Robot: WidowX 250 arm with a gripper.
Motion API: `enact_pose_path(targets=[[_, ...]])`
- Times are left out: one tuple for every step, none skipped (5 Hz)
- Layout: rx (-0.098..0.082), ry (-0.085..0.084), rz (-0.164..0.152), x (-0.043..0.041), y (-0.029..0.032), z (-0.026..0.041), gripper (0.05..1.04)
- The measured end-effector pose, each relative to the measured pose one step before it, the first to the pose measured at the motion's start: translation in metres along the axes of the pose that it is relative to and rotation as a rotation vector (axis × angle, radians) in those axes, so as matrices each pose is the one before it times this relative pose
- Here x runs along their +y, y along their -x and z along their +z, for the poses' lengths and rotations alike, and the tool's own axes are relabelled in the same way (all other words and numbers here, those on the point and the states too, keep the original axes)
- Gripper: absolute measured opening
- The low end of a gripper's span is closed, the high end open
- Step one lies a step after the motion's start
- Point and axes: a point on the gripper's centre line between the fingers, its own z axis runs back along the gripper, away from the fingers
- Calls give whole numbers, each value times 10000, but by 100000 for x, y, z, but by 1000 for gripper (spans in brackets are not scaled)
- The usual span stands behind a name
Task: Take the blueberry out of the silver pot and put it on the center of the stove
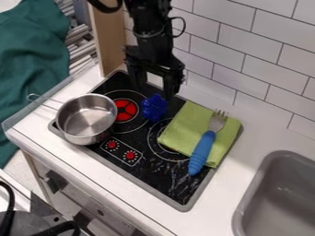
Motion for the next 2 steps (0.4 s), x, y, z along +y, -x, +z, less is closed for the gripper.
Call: enact_pose_path(targets=[[-152, 142, 145, -1180, 976, 929, 1005], [-84, 83, -108, -1021, 758, 420, 1005]])
